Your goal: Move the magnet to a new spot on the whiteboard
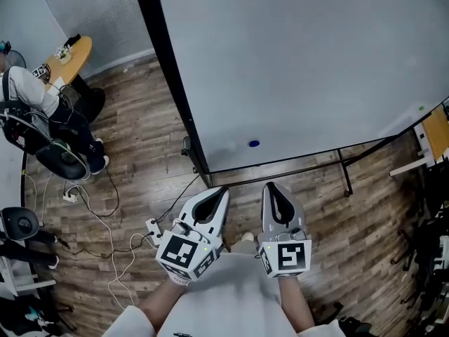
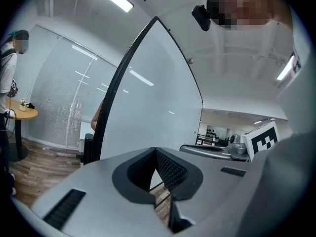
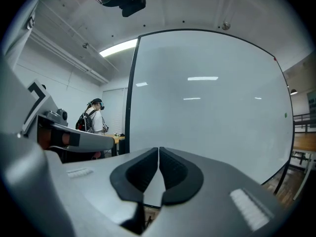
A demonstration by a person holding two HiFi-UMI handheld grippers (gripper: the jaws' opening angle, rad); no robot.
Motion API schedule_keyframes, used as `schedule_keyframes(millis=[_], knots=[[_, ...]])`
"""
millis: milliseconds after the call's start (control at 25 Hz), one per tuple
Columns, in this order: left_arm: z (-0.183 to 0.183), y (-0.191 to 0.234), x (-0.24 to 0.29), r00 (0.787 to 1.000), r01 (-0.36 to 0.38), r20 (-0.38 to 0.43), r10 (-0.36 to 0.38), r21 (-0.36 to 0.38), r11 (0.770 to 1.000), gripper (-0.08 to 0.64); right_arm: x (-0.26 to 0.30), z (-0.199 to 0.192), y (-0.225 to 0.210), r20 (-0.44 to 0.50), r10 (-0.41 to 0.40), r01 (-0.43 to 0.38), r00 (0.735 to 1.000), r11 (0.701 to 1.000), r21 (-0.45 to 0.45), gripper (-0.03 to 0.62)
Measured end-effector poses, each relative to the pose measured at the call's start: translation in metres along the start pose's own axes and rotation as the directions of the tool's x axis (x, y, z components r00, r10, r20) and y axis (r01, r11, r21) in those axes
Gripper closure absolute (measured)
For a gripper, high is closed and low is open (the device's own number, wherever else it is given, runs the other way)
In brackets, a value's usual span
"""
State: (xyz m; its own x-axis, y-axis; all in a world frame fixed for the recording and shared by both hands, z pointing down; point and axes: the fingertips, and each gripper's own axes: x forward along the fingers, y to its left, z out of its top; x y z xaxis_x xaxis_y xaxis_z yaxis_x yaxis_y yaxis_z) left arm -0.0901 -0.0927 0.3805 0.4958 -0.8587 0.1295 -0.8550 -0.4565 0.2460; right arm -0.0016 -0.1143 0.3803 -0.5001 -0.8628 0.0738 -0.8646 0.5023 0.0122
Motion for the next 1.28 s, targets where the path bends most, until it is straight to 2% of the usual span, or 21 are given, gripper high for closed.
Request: schedule_keyframes(millis=[280, 440, 760, 1280], knots=[[-0.006, 0.01, 0.009, 0.999, -0.041, -0.011, 0.041, 0.009, 0.999, 0.554, 0.014, -0.011, -0.008, 0.006, -0.009, 0.009, 1.0, 1.0, 0.026, 0.58], [-0.009, 0.017, 0.017, 0.998, -0.058, -0.019, 0.058, 0.011, 0.998, 0.554, 0.03, -0.014, -0.008, -0.007, 0.012, -0.012, 1.0, 1.0, 0.015, 0.532], [-0.014, 0.031, 0.027, 0.996, -0.074, -0.041, 0.074, 0.003, 0.997, 0.554, 0.059, -0.031, -0.008, -0.035, 0.017, -0.015, 0.999, 0.999, 0.044, 0.482], [-0.023, 0.053, 0.035, 0.991, -0.121, -0.062, 0.119, -0.015, 0.993, 0.554, 0.099, -0.06, -0.017, -0.081, 0.017, -0.011, 0.997, 0.998, 0.069, 0.439]])
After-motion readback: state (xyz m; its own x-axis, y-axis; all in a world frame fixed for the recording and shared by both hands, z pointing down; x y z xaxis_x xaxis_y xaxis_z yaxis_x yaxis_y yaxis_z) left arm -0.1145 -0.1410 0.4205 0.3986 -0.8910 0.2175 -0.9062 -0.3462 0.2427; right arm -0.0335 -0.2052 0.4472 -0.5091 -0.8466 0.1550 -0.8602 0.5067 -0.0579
